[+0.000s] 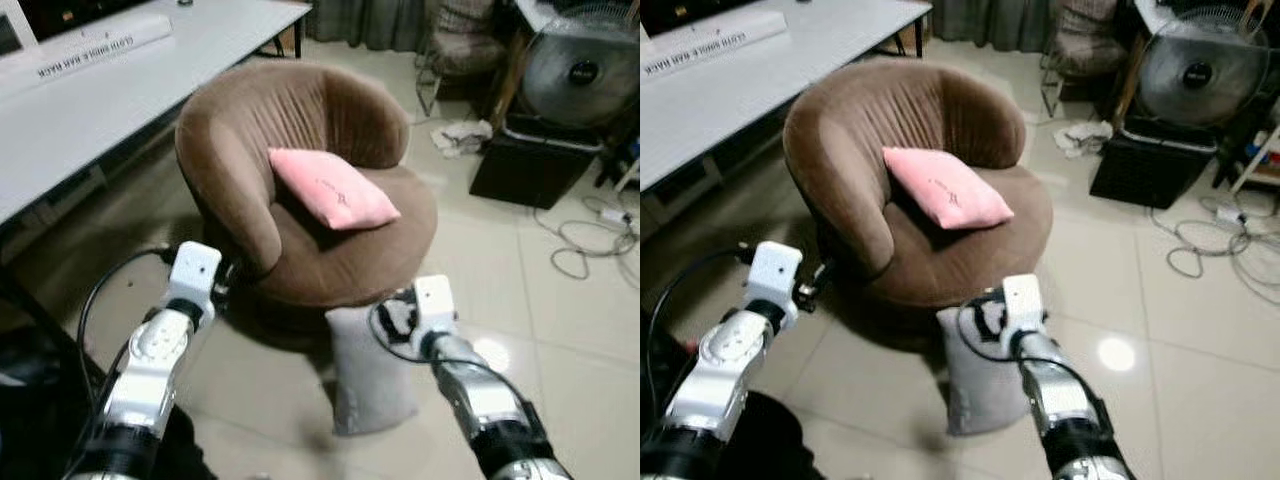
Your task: Move the pillow to the sofa from floor
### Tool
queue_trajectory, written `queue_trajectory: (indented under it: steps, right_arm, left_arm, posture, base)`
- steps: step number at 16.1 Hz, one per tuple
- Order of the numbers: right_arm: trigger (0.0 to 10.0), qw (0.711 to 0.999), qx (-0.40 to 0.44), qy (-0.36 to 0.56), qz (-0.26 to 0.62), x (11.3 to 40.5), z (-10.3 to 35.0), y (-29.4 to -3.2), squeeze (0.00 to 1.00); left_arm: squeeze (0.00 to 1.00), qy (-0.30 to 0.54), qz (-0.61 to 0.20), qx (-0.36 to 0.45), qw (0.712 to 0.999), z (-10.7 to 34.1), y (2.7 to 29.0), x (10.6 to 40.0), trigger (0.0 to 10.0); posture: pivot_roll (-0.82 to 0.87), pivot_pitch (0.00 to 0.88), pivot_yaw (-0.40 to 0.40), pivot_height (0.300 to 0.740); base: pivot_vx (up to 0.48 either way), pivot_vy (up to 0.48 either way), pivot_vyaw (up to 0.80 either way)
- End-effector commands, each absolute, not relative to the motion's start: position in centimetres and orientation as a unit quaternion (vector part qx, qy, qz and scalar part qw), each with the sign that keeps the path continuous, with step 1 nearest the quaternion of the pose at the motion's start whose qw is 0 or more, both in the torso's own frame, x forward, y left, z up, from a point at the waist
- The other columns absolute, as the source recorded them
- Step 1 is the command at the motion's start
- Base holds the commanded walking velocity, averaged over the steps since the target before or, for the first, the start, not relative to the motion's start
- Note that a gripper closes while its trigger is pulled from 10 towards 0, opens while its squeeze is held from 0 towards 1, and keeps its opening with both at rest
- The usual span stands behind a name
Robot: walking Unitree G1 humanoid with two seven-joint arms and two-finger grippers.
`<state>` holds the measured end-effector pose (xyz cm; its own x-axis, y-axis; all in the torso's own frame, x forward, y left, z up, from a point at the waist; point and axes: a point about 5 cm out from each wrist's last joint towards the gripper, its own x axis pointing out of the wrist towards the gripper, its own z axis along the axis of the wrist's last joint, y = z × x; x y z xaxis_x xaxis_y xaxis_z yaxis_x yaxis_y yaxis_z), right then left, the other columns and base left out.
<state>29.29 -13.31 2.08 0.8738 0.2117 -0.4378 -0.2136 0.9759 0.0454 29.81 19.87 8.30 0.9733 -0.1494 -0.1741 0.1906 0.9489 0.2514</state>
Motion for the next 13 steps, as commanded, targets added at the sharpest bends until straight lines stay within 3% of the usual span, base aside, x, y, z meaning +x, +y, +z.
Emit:
queue_trajectory:
  steps: [1, 2, 7, 13]
  right_arm:
    - [10.0, 0.97, -0.01, 0.222, 0.1, 29.6, 2.4, -14.2, 0.0]
    - [10.0, 0.97, -0.011, 0.223, 0.099, 29.6, 2.3, -14.3, 0.0]
    - [10.0, 0.974, 0.01, 0.21, 0.089, 29.6, 2.6, -14.4, 0.0]
    - [10.0, 0.982, 0.028, 0.174, 0.069, 30.6, 4.1, -14.7, 0.0]
  left_arm:
    - [0.0, 0.075, -0.092, 0.135, 0.984, 8.2, 19.3, 29.8, 10.0]
    - [0.0, 0.076, -0.091, 0.133, 0.984, 8.2, 19.3, 29.7, 10.0]
    - [0.0, 0.08, -0.11, 0.084, 0.987, 8.2, 18.7, 29.9, 10.0]
    - [0.0, 0.036, -0.15, 0.09, 0.984, 10.8, 17.5, 31.4, 10.0]
  posture:
    - [0.13, 0.0, 0.008, 0.74]
    - [0.13, 0.0, 0.006, 0.74]
    - [0.13, 0.0, 0.006, 0.74]
    - [0.13, 0.0, 0.009, 0.74]
  base:
    - [0.0, -0.48, 0.0]
    - [0.0, -0.48, 0.0]
    - [0.0, 0.0, 0.0]
    - [0.0, 0.0, 0.0]
